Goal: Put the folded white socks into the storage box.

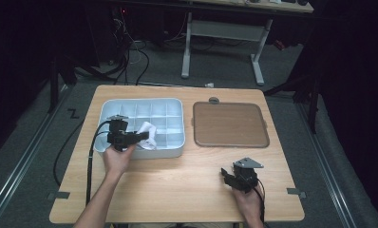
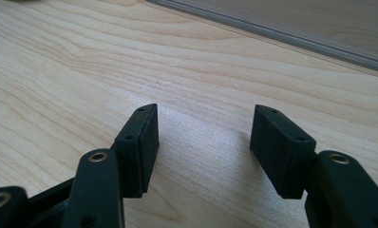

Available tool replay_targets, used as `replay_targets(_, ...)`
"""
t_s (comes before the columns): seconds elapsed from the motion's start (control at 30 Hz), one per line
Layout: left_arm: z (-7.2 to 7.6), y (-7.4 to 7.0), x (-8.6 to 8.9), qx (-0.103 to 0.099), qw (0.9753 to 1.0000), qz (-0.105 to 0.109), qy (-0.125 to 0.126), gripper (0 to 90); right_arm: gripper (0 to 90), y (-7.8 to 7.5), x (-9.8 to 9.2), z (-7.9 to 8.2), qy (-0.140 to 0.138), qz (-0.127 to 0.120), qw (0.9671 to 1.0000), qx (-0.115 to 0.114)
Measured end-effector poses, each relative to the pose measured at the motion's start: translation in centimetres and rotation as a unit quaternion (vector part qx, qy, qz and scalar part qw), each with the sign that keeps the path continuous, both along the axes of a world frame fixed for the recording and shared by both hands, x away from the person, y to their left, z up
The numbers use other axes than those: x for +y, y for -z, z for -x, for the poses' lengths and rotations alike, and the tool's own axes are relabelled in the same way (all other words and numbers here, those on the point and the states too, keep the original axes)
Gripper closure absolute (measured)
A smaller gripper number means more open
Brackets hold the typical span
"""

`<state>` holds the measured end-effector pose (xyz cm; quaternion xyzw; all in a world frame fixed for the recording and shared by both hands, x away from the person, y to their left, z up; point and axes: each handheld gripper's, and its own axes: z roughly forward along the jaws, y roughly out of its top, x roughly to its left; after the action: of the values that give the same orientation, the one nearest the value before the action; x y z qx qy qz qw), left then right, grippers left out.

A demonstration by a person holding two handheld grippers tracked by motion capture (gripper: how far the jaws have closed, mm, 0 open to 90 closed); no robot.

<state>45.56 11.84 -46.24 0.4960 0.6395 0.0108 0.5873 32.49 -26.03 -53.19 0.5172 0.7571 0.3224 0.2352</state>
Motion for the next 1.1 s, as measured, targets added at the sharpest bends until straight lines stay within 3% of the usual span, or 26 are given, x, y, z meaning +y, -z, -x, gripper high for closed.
replay_targets(0.4,-0.2,0.9,0.4,0.014,0.9998,0.007,-0.01,67.2,43.1,0.0,0.0,0.0,0.0,0.0,1.0,0.0)
replay_targets(0.6,-0.2,1.0,0.4,0.016,0.9998,-0.008,-0.009,67.2,42.9,0.0,0.0,0.0,0.0,0.0,1.0,0.0)
replay_targets(0.8,-0.2,1.2,0.5,0.017,0.9998,-0.005,-0.012,67.3,42.8,0.0,0.0,0.0,-0.001,0.0,1.0,0.0)
replay_targets(1.1,0.0,1.4,0.4,0.007,0.9989,-0.047,-0.006,68.3,42.8,0.0,0.0,0.0,-0.001,0.0,1.0,0.0)
